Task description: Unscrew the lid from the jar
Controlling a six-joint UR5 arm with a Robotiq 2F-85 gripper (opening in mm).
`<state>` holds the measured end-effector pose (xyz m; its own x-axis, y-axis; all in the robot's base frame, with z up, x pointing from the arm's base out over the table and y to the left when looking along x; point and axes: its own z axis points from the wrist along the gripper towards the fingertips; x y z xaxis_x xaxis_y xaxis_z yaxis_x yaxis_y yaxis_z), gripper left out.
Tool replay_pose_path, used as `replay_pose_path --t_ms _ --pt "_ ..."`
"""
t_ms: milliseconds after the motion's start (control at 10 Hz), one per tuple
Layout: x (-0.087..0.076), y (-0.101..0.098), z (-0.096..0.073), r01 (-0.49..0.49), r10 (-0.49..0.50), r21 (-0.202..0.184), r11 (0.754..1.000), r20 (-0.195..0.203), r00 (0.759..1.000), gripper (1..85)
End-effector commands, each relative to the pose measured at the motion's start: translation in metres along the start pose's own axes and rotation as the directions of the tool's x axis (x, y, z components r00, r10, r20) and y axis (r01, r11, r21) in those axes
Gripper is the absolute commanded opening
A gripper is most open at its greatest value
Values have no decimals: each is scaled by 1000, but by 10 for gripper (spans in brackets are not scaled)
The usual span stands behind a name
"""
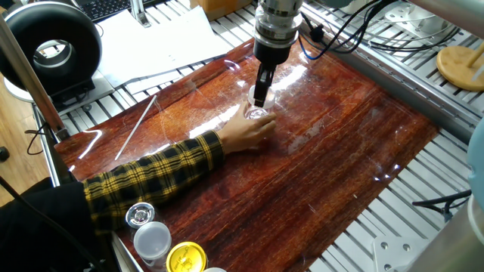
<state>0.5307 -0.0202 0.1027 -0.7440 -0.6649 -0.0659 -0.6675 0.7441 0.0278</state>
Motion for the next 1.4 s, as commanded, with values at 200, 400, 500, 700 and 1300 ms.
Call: replay_pose_path --t_ms 200,400,500,700,1300 --pt "3 -5 -1 380 -377 44 924 -62 924 347" --pt "-8 3 1 477 -472 77 875 -80 878 337" --pt "-16 9 4 518 -512 94 850 -79 855 337" --pt "-19 12 4 585 -577 110 804 -96 811 340" --pt "-3 7 3 528 -521 96 844 -91 849 630"
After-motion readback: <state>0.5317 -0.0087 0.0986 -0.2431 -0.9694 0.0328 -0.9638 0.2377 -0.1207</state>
